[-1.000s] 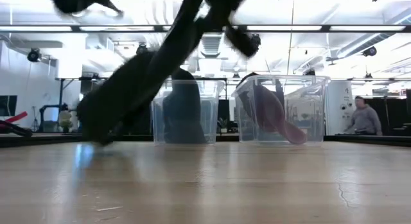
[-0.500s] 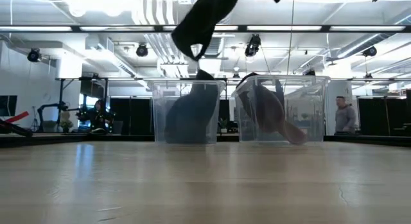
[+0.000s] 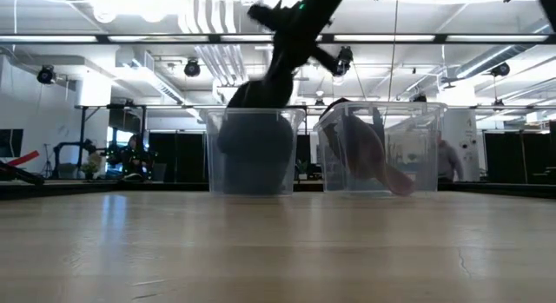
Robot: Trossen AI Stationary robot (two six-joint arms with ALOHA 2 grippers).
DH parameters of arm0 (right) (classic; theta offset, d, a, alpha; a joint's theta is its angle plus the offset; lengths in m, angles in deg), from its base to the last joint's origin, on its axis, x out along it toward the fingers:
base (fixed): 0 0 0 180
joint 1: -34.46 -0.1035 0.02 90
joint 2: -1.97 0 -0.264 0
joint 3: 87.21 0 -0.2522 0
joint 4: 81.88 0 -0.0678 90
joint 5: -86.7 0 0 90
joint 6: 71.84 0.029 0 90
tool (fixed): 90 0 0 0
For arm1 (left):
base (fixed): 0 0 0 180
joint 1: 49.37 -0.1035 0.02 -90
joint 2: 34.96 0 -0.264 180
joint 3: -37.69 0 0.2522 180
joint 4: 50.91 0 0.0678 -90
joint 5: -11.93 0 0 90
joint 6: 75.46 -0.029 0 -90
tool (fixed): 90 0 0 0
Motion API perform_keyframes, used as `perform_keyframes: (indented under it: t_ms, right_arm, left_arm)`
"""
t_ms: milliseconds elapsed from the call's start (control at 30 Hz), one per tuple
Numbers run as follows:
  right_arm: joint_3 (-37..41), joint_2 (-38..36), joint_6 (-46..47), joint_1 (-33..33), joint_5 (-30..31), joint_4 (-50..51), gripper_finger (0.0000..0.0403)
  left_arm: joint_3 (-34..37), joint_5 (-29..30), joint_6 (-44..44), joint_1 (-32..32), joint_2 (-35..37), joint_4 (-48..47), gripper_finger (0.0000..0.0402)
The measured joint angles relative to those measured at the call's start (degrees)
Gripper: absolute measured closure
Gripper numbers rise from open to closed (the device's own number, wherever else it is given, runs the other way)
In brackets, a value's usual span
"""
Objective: Pick & Place hat
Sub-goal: Put the black cap into the left transparent bin, then return to Home Position
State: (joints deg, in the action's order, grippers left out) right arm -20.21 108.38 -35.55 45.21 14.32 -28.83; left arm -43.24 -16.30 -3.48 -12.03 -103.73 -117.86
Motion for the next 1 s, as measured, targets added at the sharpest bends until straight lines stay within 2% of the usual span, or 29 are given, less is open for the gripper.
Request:
perform_keyframes:
  t_ms: [200,333,533,667,767,833,933,1000]
  right_arm:
    - [-15.0,12.0,0.1,4.9,-7.9,17.2,0.0390]
    - [-24.2,18.2,-0.3,7.9,-14.3,21.7,0.0383]
    - [-35.3,22.6,-3.0,7.8,-15.9,25.1,0.0332]
    - [-34.3,21.8,-3.3,7.6,-16.4,28.1,0.0283]
    - [-33.6,20.1,-3.7,6.3,-14.9,29.9,0.0249]
    - [-33.5,17.5,-4.6,4.2,-10.8,29.6,0.0232]
    - [-33.4,12.4,-9.0,0.1,-1.1,28.6,0.0217]
    - [-31.5,9.0,-12.6,-2.5,1.7,27.3,0.0215]
  left_arm:
    - [5.2,-2.7,8.4,0.0,0.0,0.4,0.0255]
    - [7.9,-3.6,11.0,0.0,0.0,0.9,0.0255]
    - [9.2,-3.8,11.2,0.0,0.0,1.1,0.0255]
    - [9.2,-3.7,9.5,0.0,0.1,1.1,0.0255]
    - [9.2,-3.2,8.6,0.0,0.4,1.1,0.0255]
    - [9.2,-2.6,7.7,0.0,0.6,1.1,0.0255]
    - [9.2,-1.5,7.3,0.0,0.9,1.1,0.0254]
    - [9.2,-1.6,6.7,-0.1,1.6,1.1,0.0254]
